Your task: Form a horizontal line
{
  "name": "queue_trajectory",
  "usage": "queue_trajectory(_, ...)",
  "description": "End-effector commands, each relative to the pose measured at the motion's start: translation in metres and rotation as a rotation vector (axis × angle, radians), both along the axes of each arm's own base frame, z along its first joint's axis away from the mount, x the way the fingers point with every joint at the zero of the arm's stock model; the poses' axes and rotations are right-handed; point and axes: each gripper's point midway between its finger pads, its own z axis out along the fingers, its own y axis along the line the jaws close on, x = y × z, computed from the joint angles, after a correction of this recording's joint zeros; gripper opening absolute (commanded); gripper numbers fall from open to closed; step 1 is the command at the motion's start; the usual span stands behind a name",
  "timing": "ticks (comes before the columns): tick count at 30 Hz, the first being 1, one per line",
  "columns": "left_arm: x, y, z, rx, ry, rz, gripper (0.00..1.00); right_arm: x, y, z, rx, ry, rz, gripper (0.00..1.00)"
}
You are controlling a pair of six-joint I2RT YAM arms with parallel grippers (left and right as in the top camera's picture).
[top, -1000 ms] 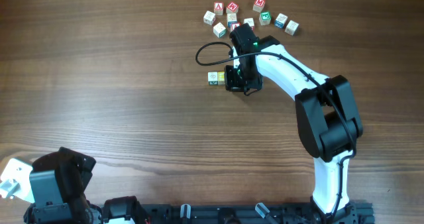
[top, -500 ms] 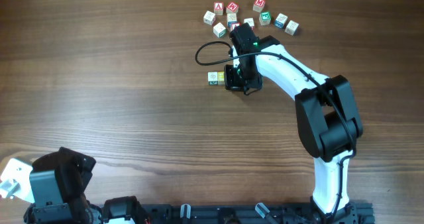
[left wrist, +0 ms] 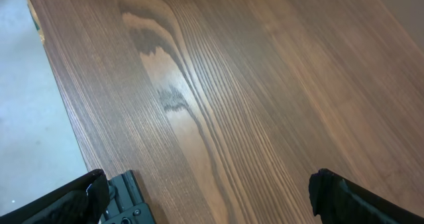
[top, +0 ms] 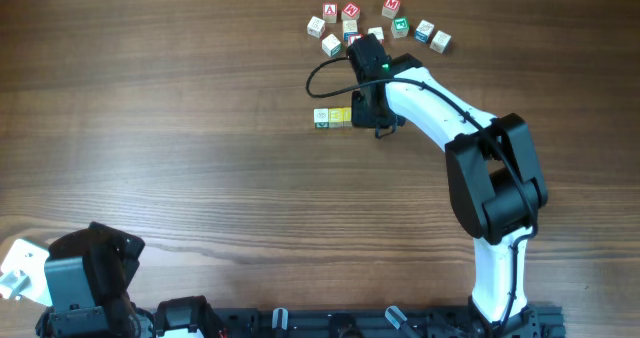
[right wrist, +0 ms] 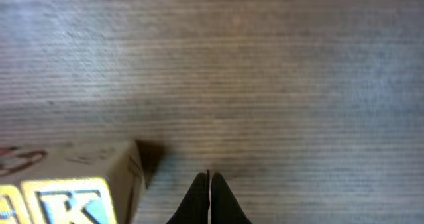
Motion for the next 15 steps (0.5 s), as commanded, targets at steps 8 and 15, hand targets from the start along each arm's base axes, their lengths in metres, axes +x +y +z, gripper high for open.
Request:
queue_trajectory(8, -0.002, 0.001, 0.000, -0.001, -0.012, 0.021, 1.00, -0.001, 0.020, -0.001, 0.095, 0.014, 0.062, 0.04)
queue_trajectory(15, -0.002, 0.001, 0.000, -0.001, -0.012, 0.021, 1.00, -0.005, 0.030, 0.000, 0.148, 0.034, 0.100, 0.04)
